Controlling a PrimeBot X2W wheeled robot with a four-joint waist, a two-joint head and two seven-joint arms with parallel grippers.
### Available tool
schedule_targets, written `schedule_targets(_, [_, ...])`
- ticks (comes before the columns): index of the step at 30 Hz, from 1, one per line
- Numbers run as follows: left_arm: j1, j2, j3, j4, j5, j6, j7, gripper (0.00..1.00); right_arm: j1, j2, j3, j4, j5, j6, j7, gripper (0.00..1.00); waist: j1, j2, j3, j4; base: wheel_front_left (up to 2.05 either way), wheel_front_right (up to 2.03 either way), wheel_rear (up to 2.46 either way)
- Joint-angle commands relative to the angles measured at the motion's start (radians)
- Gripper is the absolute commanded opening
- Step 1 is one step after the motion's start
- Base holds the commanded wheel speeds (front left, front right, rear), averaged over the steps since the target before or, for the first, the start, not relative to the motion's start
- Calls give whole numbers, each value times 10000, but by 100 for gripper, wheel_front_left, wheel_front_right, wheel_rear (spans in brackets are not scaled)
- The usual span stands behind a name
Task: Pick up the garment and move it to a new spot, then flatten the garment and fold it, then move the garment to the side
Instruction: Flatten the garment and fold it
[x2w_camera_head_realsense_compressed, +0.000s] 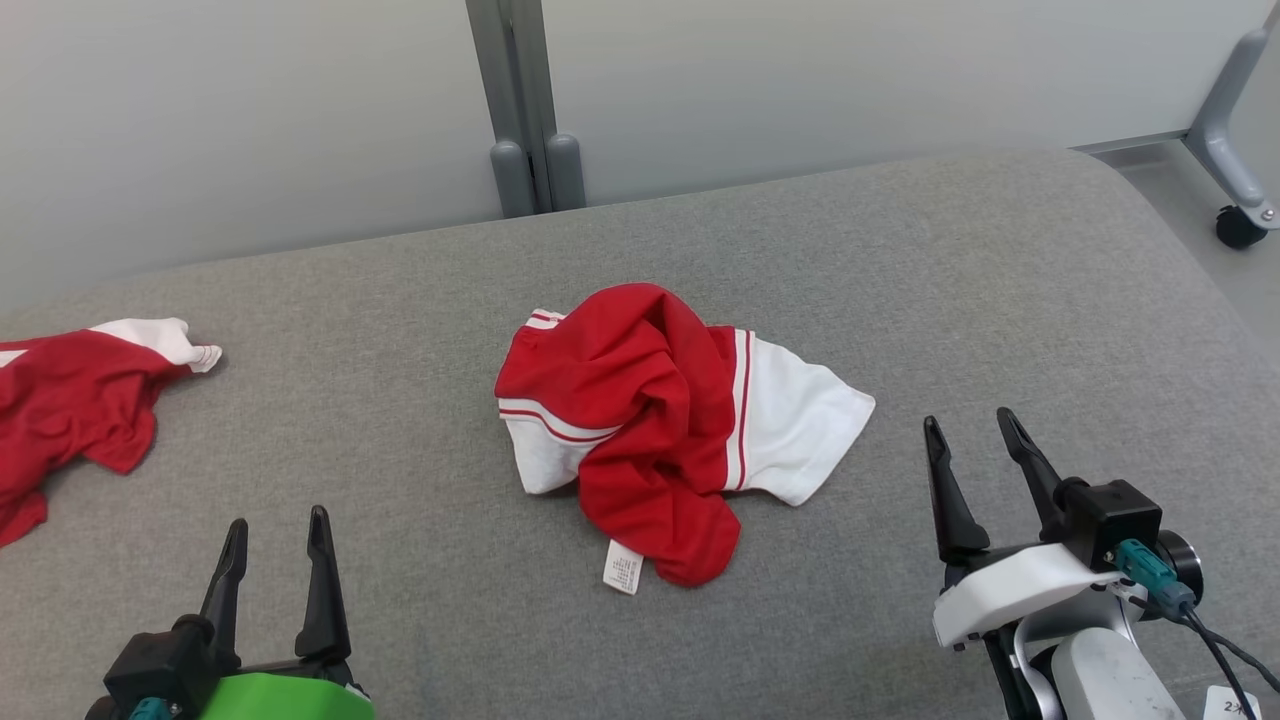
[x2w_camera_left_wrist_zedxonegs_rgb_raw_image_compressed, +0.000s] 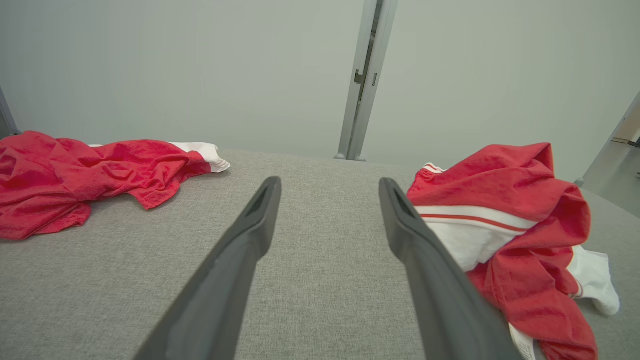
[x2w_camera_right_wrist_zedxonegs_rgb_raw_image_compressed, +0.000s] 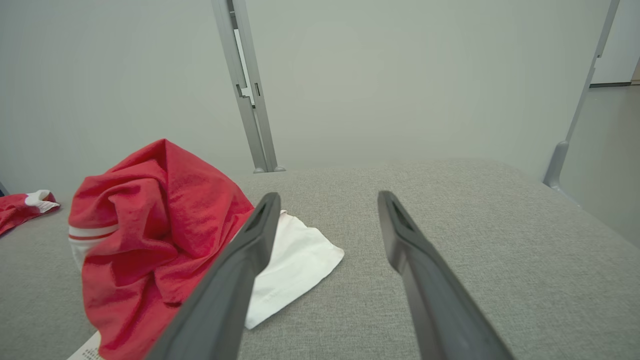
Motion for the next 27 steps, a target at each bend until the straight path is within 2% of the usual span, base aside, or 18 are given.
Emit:
schedule_targets(1, [46, -29, 61, 19, 104, -58, -5, 100, 88, -25, 1, -15, -42, -14, 12, 100, 0, 0, 0, 19, 0, 0, 0])
schedule_targets(9, [139, -133, 153, 44, 155, -139, -5, 100, -73, -23, 130, 43, 151, -14, 77, 100, 0, 0, 12, 166, 0, 0, 0])
schedule_targets(13, [163, -166, 211, -23, 168, -161, -5, 100, -940, -26, 358, 297, -89, -14, 770, 100, 0, 0, 133, 184, 0, 0, 0])
schedule_targets(20, [-485, -211, 41, -199, 260, -184, -5, 100, -3608, -110, 325, 2141, -434, -14, 3275, 100, 0, 0, 1008, 625, 0, 0, 0])
schedule_targets(27, [-1232, -232, -363, -215, 217, -266, -5, 100, -5686, -579, 227, 4530, -475, -12, 4050, 100, 0, 0, 2056, 1463, 0, 0, 0])
